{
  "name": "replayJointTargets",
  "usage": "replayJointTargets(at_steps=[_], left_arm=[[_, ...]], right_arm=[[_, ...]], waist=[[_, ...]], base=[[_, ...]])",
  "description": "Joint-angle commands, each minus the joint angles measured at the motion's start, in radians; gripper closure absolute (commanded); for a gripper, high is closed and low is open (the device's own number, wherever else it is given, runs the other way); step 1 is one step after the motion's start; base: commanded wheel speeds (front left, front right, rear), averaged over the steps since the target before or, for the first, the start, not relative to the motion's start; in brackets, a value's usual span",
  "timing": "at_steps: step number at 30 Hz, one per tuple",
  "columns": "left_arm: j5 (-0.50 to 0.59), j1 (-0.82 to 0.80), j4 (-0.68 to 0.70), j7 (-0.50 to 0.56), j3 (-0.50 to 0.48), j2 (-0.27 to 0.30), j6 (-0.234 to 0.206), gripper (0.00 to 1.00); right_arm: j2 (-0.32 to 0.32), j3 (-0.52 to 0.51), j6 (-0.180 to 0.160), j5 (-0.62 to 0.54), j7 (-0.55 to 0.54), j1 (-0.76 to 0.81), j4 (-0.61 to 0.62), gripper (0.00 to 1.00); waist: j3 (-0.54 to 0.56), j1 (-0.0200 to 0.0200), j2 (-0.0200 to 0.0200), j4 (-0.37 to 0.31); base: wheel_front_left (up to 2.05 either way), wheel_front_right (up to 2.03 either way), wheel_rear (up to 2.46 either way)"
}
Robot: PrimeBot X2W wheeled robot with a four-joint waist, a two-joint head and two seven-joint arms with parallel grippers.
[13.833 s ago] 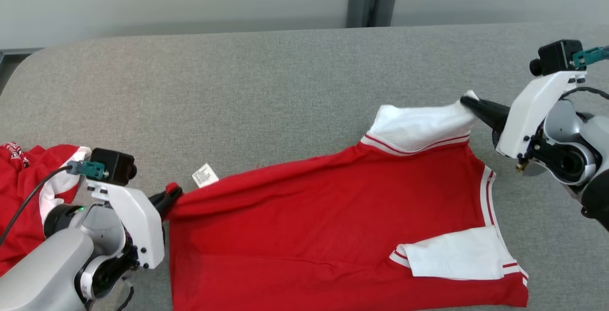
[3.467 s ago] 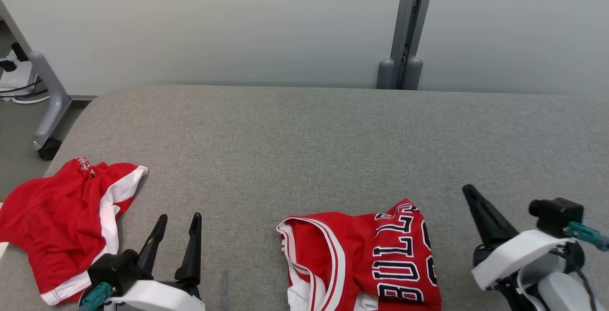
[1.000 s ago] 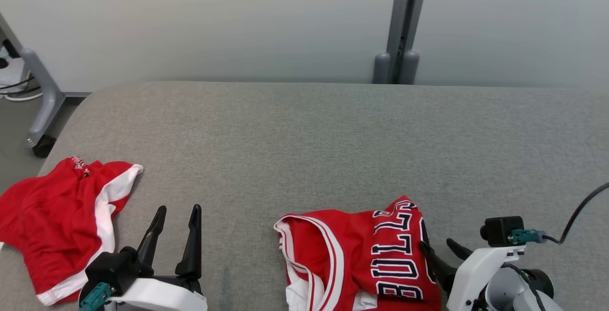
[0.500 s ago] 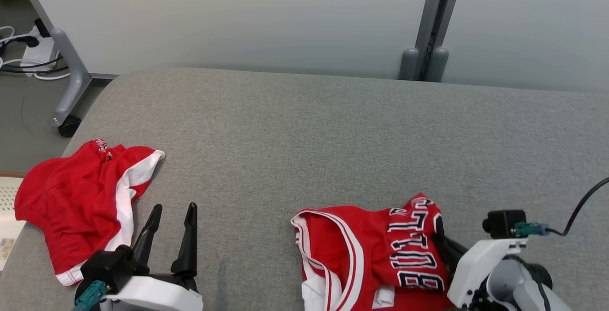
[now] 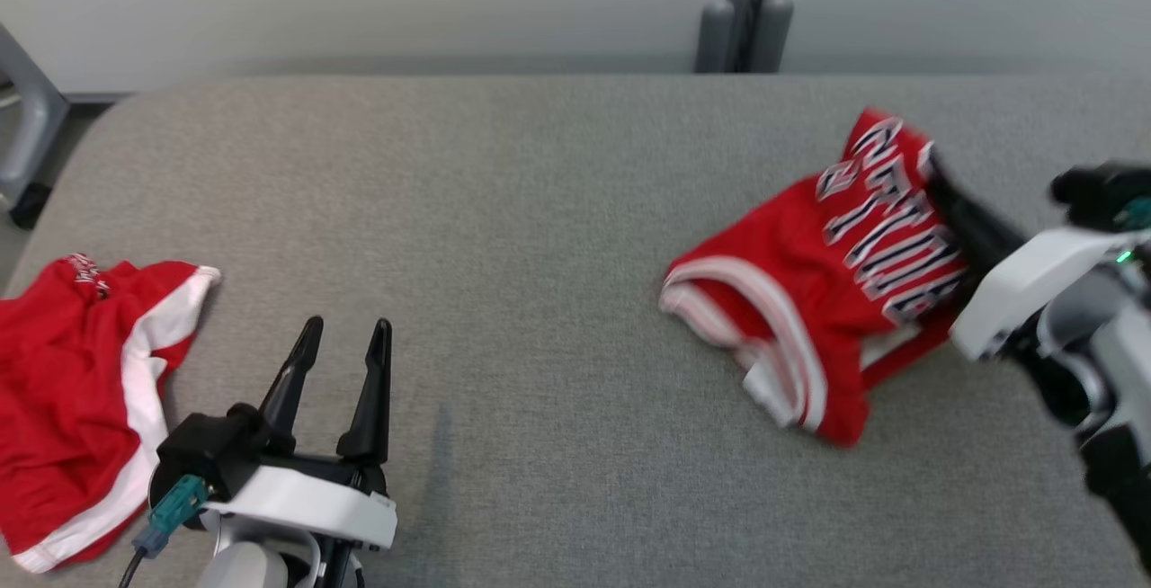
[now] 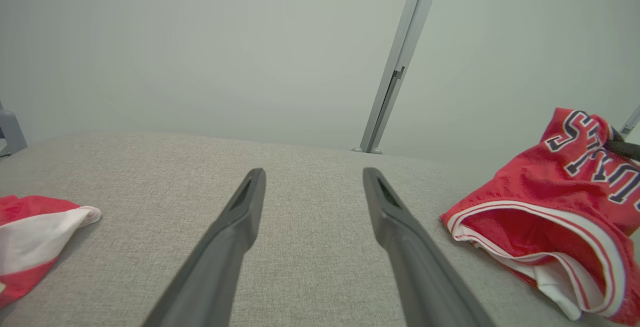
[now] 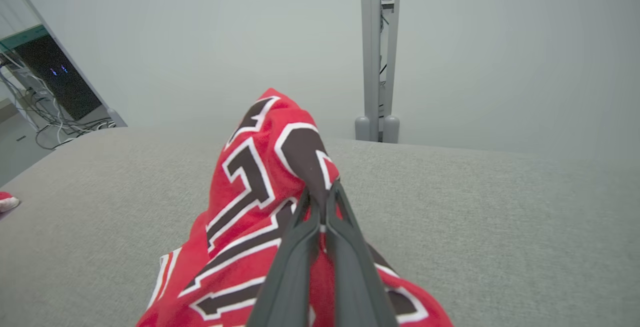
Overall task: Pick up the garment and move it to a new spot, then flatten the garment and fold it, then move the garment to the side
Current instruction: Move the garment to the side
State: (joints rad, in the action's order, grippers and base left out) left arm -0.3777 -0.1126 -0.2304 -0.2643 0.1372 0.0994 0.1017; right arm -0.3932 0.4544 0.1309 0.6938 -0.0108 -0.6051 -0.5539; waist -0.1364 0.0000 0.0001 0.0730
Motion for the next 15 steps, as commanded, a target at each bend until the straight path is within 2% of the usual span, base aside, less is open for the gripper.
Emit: replayJointTargets(at_steps=[1,6,15], left_arm=[[0.007,-0.028,0.006,0.000,0.001,0.009,0.003,0.00],[0.019,-0.083,0.033,0.000,0.014,0.024,0.012,0.00],[0.036,-0.155,0.079,0.001,0.045,0.044,0.020,0.00]], right_arm=[[-0.023,-0.009,0.000,0.007,0.024,-0.045,-0.019,1.00],[-0.091,-0.040,0.000,-0.001,0.093,-0.182,-0.107,1.00],[-0.158,-0.097,0.000,-0.021,0.183,-0.340,-0.287,1.00]], waist=[[-0.069,0.0000,-0.0001,-0.039],[-0.167,0.0000,-0.0001,-0.064],[-0.274,0.0000,-0.0001,-0.081]], base=[[0.00,0.00,0.00],[0.00,0.00,0.00],[0.00,0.00,0.00]])
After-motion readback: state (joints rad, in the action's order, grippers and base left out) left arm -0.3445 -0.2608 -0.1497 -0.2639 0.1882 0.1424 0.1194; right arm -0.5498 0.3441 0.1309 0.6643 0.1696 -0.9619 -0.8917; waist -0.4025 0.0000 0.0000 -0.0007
